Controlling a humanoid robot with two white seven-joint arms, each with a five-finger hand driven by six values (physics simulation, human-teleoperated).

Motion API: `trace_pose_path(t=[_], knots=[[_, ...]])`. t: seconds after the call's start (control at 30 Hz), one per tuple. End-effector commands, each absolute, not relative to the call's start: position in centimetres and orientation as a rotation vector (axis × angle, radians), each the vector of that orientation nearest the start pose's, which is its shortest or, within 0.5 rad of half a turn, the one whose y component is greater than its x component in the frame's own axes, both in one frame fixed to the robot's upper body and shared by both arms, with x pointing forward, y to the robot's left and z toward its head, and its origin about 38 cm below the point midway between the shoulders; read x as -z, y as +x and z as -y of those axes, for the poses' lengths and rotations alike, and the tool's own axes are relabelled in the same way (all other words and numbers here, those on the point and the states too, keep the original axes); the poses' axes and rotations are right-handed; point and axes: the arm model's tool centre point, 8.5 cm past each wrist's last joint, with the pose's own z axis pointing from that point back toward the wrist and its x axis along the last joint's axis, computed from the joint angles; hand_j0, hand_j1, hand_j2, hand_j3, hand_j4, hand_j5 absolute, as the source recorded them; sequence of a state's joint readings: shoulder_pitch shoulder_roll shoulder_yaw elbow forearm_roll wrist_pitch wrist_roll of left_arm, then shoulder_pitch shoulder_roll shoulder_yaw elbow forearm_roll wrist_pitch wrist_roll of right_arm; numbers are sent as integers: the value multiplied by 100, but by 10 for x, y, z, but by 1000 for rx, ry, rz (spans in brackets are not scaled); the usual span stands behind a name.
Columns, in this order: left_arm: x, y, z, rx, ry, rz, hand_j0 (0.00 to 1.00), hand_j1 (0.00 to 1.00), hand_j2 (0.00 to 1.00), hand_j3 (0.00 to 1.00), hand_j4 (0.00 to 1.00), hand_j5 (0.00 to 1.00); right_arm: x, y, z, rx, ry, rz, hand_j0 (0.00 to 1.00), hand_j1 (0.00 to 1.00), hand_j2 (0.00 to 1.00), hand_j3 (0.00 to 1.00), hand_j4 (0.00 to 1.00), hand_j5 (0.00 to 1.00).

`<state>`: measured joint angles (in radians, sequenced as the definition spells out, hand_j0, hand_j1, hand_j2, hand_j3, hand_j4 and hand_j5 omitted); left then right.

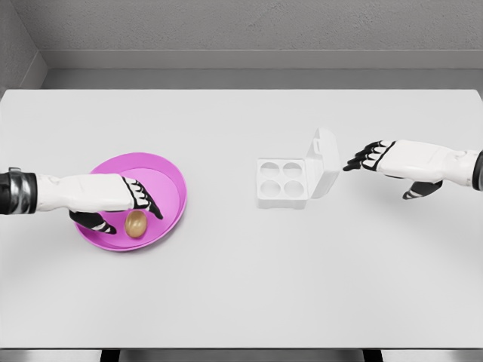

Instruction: Pack egg into the box and close the box lid

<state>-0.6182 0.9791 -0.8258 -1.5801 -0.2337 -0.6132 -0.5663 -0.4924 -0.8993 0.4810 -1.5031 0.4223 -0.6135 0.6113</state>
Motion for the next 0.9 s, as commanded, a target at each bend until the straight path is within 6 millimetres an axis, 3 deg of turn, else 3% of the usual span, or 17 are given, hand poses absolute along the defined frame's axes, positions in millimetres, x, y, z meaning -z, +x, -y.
trace_pose_path(t=[0.0,0.27,0.53,0.87], knots=[[-180,381,-298,2219,96,1283,80,80,80,80,80,80,-203,407,343,-2130,-409,1249,100,100,100,100,100,100],[-171,382,-297,2220,91,1269,80,80,80,80,80,80,-193,408,344,-2125,-386,1227,100,100,100,100,100,100],[-168,383,-299,2223,99,1249,80,80,80,80,80,80,-196,409,343,-2125,-392,1232,100,100,100,100,100,100],[-163,385,-296,2235,108,1240,70,70,70,70,70,70,-197,409,343,-2126,-392,1237,100,100,100,100,100,100]])
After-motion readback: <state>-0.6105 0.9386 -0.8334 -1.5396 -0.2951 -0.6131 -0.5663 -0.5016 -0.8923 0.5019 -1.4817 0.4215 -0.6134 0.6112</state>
